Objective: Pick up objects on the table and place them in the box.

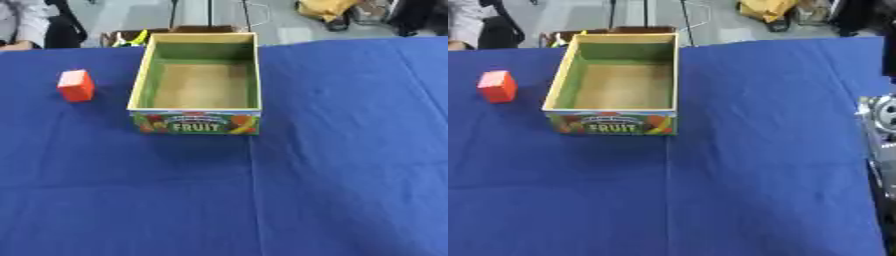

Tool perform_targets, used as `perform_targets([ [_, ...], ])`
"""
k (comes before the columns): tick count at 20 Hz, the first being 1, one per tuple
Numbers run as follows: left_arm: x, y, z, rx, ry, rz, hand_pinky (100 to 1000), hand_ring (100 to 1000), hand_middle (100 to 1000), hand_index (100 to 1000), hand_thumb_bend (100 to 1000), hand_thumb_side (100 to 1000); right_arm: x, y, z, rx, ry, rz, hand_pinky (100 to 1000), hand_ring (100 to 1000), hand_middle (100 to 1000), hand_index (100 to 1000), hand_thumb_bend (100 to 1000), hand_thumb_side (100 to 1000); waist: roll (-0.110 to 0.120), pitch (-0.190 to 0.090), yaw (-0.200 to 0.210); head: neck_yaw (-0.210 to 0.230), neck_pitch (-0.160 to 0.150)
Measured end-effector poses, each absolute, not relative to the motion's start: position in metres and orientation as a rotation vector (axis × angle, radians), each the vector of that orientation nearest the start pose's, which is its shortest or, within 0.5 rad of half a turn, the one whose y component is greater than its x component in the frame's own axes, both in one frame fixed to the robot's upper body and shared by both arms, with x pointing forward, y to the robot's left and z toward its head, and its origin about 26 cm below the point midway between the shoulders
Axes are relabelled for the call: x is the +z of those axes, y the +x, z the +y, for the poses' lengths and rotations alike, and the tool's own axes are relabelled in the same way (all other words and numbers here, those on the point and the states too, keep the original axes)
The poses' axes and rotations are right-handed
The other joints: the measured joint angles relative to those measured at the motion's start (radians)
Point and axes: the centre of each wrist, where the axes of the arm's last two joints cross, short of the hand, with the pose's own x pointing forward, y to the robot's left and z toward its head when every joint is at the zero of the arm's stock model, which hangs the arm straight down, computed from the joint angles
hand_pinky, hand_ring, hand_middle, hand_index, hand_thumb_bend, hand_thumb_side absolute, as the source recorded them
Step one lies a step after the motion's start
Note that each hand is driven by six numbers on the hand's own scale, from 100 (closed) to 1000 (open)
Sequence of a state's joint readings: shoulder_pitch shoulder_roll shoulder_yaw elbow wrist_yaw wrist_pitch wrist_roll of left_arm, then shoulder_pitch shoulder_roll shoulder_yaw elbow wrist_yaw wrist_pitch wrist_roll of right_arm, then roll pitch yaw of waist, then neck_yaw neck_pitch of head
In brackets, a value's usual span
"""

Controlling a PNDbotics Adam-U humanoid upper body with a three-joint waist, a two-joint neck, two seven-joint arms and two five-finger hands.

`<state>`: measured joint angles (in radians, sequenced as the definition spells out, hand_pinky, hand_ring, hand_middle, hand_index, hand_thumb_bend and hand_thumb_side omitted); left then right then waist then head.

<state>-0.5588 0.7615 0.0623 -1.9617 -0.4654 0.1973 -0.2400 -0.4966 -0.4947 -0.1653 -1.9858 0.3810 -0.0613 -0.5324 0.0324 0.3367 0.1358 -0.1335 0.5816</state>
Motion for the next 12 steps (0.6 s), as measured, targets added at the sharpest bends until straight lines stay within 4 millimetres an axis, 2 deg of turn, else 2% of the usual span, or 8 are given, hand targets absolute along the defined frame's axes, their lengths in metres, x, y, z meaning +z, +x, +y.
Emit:
perform_targets([
  [6,0.346,0.314,0.310,-1.105,1.139,-1.896,756,846,886,1000,458,1000,0.286,0.304,-0.304,0.060,1.321,3.174,709,695,728,828,266,1000,0.001,0.006,-0.006,0.000,-0.032],
  [9,0.354,0.324,0.310,-1.177,1.149,-1.841,776,863,898,1000,532,982,0.286,0.303,-0.304,0.038,1.329,3.184,709,693,726,827,268,1000,0.002,0.016,-0.009,0.002,-0.045],
  [12,0.360,0.336,0.310,-1.260,1.150,-1.774,782,868,898,1000,538,973,0.288,0.303,-0.305,0.018,1.333,3.188,709,693,725,826,269,1000,0.005,0.025,-0.014,0.007,-0.055],
])
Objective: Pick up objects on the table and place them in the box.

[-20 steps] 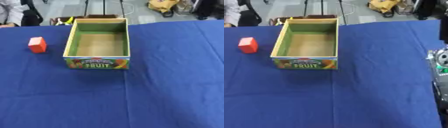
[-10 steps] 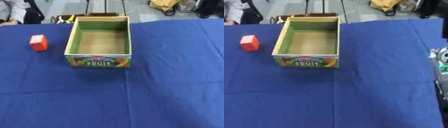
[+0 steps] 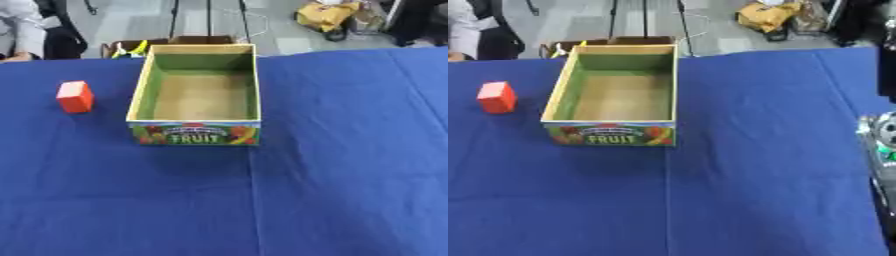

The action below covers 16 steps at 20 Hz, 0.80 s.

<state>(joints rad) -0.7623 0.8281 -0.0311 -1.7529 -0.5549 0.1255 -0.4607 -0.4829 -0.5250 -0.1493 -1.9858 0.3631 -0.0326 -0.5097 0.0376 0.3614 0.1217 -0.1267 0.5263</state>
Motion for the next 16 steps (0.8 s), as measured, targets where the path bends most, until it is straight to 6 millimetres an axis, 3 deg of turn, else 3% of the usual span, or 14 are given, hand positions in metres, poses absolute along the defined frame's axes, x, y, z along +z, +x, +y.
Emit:
perform_targets([
  [6,0.371,0.364,0.308,-1.379,1.138,-1.655,782,861,887,1000,498,923,0.288,0.303,-0.303,-0.001,1.322,3.195,709,691,724,826,268,1000,0.008,0.021,-0.015,0.006,-0.019],
  [11,0.368,0.395,0.297,-1.449,1.103,-1.575,788,867,896,1000,508,891,0.290,0.304,-0.301,-0.011,1.294,3.203,709,691,722,826,266,1000,0.012,0.033,-0.026,0.012,-0.028],
  [16,0.359,0.422,0.291,-1.500,1.050,-1.493,808,885,916,1000,562,841,0.292,0.304,-0.299,-0.025,1.276,3.205,709,690,722,826,266,1000,0.013,0.038,-0.036,0.074,-0.026],
])
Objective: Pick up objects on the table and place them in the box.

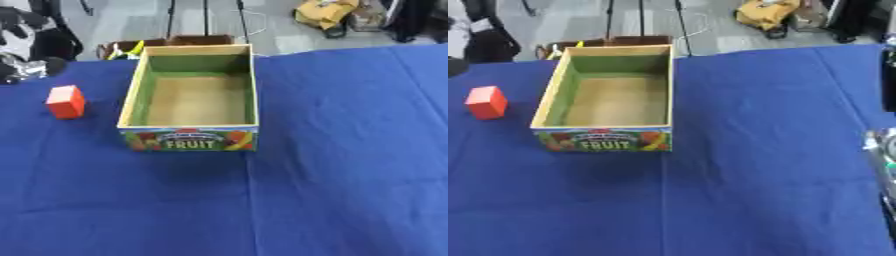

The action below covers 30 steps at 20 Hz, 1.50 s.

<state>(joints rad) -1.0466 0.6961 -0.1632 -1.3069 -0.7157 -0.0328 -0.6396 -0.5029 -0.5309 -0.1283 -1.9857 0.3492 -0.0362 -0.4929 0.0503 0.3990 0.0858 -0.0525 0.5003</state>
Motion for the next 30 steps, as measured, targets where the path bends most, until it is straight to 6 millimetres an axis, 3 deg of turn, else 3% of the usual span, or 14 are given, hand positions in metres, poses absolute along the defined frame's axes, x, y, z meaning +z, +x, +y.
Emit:
perform_targets([
  [6,0.349,0.442,0.287,-1.572,1.070,-1.377,843,921,944,1000,604,776,0.293,0.305,-0.296,-0.033,1.251,3.211,710,690,721,826,262,1000,0.003,0.002,-0.006,0.119,0.005],
  [10,0.345,0.449,0.286,-1.630,1.108,-1.303,848,925,949,1000,582,714,0.293,0.305,-0.296,-0.033,1.249,3.213,710,689,720,825,261,1000,0.003,0.002,-0.011,0.156,0.005],
  [13,0.344,0.452,0.284,-1.662,1.147,-1.268,838,919,947,1000,557,675,0.293,0.305,-0.296,-0.032,1.248,3.214,710,689,719,825,259,1000,0.003,0.002,-0.013,0.149,0.004],
  [21,0.344,0.462,0.279,-1.697,1.211,-1.232,841,923,963,1000,415,574,0.293,0.305,-0.296,-0.040,1.244,3.217,711,688,717,822,263,1000,0.004,0.012,-0.033,0.076,-0.012],
  [30,0.346,0.467,0.286,-1.695,1.240,-1.140,856,934,971,1000,392,562,0.295,0.305,-0.294,-0.047,1.231,3.218,712,686,712,820,260,1000,0.011,0.032,-0.046,0.033,-0.036],
])
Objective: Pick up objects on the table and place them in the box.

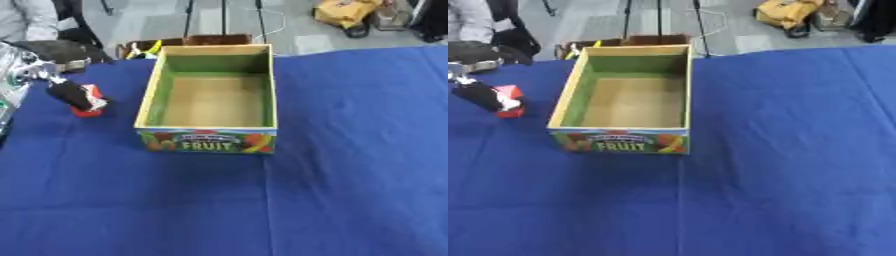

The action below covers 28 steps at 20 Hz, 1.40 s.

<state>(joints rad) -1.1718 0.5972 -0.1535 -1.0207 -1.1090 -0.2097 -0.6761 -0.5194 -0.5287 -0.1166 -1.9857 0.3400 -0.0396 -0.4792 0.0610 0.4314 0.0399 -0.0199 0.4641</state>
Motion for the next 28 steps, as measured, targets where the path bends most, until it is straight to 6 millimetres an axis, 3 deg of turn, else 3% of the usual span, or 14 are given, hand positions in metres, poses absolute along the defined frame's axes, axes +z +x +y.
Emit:
perform_targets([
  [7,0.346,0.470,0.295,-1.663,1.195,-1.081,863,943,982,1000,398,560,0.295,0.305,-0.294,-0.048,1.230,3.217,712,687,709,820,262,1000,0.005,0.015,-0.010,-0.006,-0.009],
  [19,0.352,0.467,0.314,-1.584,1.240,-0.990,882,960,1000,1000,508,591,0.297,0.305,-0.293,-0.048,1.227,3.215,713,686,703,814,260,1000,0.005,0.032,-0.015,0.002,-0.026],
  [28,0.350,0.469,0.328,-1.522,1.291,-0.952,877,956,996,1000,469,565,0.298,0.305,-0.293,-0.049,1.227,3.216,714,686,696,810,263,1000,0.009,0.038,-0.026,0.005,-0.035],
])
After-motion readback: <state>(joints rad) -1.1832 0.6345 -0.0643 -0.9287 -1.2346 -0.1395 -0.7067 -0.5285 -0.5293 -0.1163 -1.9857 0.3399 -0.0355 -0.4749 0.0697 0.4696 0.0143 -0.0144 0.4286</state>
